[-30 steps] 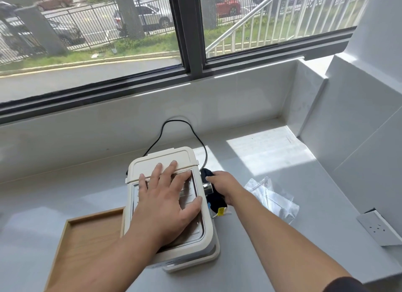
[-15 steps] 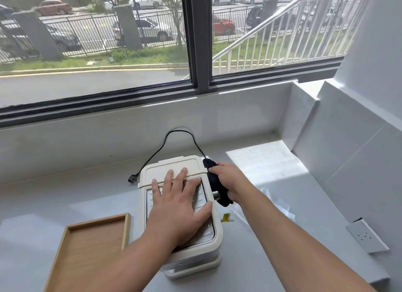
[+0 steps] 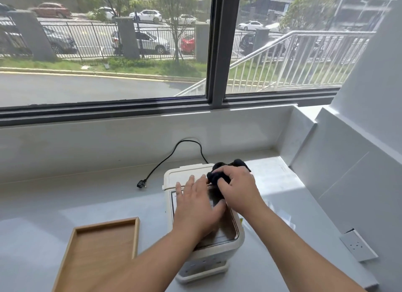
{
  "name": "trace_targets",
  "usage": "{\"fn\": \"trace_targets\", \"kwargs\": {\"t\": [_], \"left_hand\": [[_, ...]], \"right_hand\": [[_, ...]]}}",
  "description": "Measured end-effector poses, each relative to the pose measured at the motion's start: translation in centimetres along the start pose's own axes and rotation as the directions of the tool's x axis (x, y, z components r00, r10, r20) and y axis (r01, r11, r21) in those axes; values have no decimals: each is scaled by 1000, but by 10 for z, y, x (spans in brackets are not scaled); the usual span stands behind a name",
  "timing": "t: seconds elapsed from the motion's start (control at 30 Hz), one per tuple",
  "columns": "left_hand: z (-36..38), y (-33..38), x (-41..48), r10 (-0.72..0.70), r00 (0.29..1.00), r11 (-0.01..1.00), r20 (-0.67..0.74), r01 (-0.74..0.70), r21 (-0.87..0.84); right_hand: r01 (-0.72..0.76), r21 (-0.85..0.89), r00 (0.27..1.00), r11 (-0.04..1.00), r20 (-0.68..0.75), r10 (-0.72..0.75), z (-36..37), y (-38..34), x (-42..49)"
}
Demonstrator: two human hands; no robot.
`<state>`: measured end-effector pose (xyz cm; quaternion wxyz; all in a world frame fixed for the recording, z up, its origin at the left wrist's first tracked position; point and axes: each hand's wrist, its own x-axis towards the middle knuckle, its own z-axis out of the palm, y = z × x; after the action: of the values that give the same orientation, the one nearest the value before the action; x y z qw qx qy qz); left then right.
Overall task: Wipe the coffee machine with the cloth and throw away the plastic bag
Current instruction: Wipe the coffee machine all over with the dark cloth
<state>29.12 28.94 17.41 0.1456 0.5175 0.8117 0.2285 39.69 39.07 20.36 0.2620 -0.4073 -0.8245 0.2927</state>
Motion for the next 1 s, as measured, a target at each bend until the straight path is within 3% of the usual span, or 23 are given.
{"fn": "trace_targets", "kwargs": {"t": [0.1,0.17,0.3,0.43,0.57,0.8,0.93,1.0], "left_hand": [[-15,-6,-1,-174,982,891,-66,129,-436],[-24,-14,-4,-221,972,817,-77,142,-558],[-39,-36,-10,-84,995,841,-59,39,-540],[-55,-60,-15,64,998,910,-21,-67,-409],[-70,-80,-19,208,975,944,84,-177,-280],[-85,-88,-30,330,926,931,181,-288,-223],[-91,-93,-25,359,912,930,199,-331,-158],[-94,-95,-22,370,905,926,207,-344,-153]], "right_hand": [[15,36,991,999,132,-20,8,-17,-9],[-6,52,978,999,207,-5,15,-26,-14],[-29,52,964,998,267,14,28,-41,-24],[-43,44,945,998,325,27,31,-52,-33],[-44,27,928,999,371,31,32,-58,-46],[-71,-2,933,997,353,67,33,-73,-69],[184,-276,950,943,297,-99,36,-83,-80],[245,-371,952,896,266,-150,36,-85,-86]]}}
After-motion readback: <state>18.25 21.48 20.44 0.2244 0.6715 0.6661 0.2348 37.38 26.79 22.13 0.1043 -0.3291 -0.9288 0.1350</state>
